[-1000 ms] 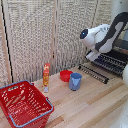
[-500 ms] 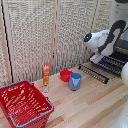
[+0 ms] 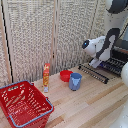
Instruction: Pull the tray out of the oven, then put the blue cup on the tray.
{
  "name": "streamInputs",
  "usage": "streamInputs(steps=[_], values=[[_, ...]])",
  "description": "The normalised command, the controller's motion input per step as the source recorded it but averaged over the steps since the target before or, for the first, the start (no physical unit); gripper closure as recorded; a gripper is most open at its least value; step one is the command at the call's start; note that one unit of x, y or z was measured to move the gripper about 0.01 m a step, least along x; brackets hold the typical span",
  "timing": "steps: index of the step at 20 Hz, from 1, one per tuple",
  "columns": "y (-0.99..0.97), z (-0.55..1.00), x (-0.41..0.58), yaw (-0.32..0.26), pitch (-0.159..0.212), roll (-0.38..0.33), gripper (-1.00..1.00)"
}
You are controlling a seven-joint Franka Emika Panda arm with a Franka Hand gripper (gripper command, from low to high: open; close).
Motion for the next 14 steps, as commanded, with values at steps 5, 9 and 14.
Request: streamInputs(steps=[5, 9, 14], values=[[-0.17, 0.06, 0.000, -0.055, 0.000, 0.042, 1.00], [-0.08, 0.01, 0.000, -0.010, 0.000, 0.028, 1.00], [0.00, 0.00, -0.058, -0.008, 0.000, 0.007, 1.00]])
